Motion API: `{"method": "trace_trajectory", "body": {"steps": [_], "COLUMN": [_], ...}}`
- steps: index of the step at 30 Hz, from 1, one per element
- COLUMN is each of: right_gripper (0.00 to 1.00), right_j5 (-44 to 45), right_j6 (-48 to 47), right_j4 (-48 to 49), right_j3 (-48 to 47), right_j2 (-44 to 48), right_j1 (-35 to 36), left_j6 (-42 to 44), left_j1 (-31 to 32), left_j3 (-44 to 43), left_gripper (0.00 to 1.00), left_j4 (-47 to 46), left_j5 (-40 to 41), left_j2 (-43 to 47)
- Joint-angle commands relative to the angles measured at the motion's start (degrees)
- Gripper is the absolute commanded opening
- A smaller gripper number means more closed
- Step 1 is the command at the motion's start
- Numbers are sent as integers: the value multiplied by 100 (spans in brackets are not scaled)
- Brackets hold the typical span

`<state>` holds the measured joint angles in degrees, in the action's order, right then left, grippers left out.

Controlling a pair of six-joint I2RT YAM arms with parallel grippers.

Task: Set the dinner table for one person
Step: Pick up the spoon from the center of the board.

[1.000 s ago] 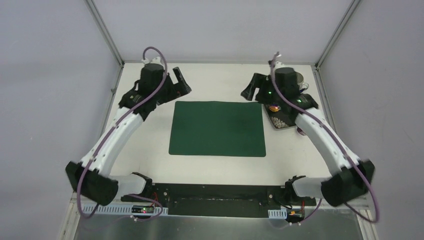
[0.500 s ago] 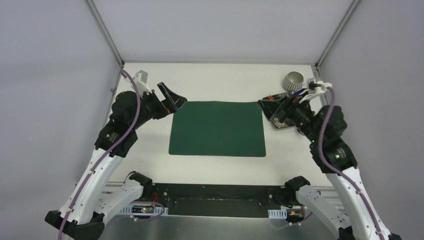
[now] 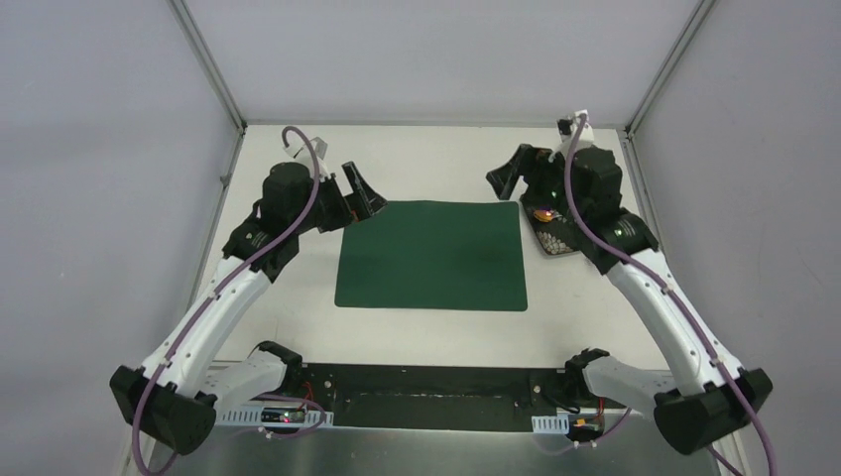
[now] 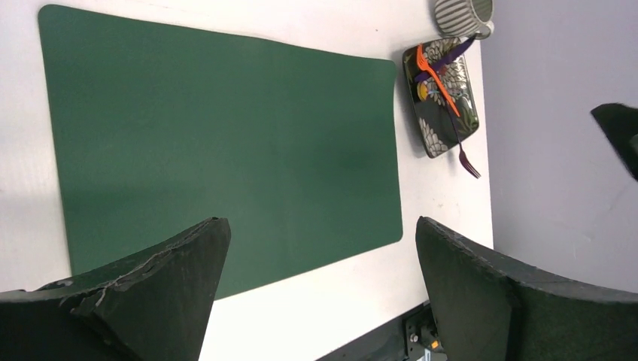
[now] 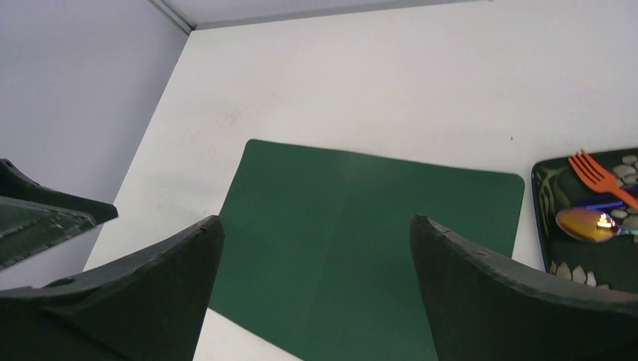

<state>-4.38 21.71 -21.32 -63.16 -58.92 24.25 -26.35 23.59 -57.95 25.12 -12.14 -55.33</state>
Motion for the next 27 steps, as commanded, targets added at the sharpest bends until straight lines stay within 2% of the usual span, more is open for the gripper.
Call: {"method": "trace_trajectory", "body": {"steps": [1,4,8,12,16,21,24,27], "right_gripper": [98,100,100,100,100,100,100,100], "right_j5": [201,247,287,312,18,-131,-379,-591], "right_j6": [-80,177,400,595,670,541,579,551], "right_j4": [-59,-76,-581,-752,-247,1090,1288,1002], "right_j3": [-901,-1145,-1663,-1750,-1084,562,1169,1127], "right_j2": [-624,-801,-1139,-1209,-1023,14,844,1420], "right_j1": [-49,-167,-259,-278,-280,-270,-271,-272], "left_j6": [-47,-100,25,1,-50,-230,-311,-440], "left_j1": [31,31,25,0,0,5,22,22], "left_j3": [-696,-1279,-2313,-2694,-2197,-412,485,594], "left_gripper": [99,99,99,99,99,99,99,99], "left_j4": [-321,-133,685,1010,715,-784,-1534,-1614], "left_j5": [-132,-327,-403,-352,-196,-138,-105,99], "left_j2": [-637,-1110,-1596,-1657,-1312,-49,900,1582]}}
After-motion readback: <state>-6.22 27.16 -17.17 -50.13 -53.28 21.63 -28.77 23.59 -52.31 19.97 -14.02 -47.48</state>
